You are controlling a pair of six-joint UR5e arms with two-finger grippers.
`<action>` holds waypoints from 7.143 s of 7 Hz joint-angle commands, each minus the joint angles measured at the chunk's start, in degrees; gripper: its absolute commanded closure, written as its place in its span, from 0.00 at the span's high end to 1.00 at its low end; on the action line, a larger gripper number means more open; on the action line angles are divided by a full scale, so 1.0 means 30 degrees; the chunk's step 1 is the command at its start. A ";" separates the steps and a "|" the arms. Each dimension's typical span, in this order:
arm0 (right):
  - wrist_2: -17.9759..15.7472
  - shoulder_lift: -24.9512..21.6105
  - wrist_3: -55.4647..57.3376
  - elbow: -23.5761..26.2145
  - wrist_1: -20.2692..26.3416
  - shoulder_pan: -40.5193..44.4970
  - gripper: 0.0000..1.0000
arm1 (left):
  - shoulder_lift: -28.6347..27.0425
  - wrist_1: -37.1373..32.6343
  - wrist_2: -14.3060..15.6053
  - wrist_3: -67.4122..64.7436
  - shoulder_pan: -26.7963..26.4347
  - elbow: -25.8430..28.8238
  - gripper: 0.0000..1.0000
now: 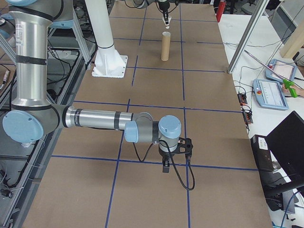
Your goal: Collect badminton balls into bucket
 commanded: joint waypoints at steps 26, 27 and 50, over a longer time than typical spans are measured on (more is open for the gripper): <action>0.0000 0.0000 -0.0001 0.0000 0.0000 0.0000 1.00 | 1.4424 -0.9501 -1.0514 2.4004 -1.6555 0.7139 1.00; 0.0000 0.0000 -0.0001 0.0000 0.0000 0.0000 1.00 | 1.6062 -1.0662 -1.0572 2.4155 -1.6916 0.7145 1.00; 0.0000 0.0000 -0.0001 0.0000 0.0000 0.0000 1.00 | 1.7749 -1.3076 -1.1012 2.3893 -1.7008 0.7878 1.00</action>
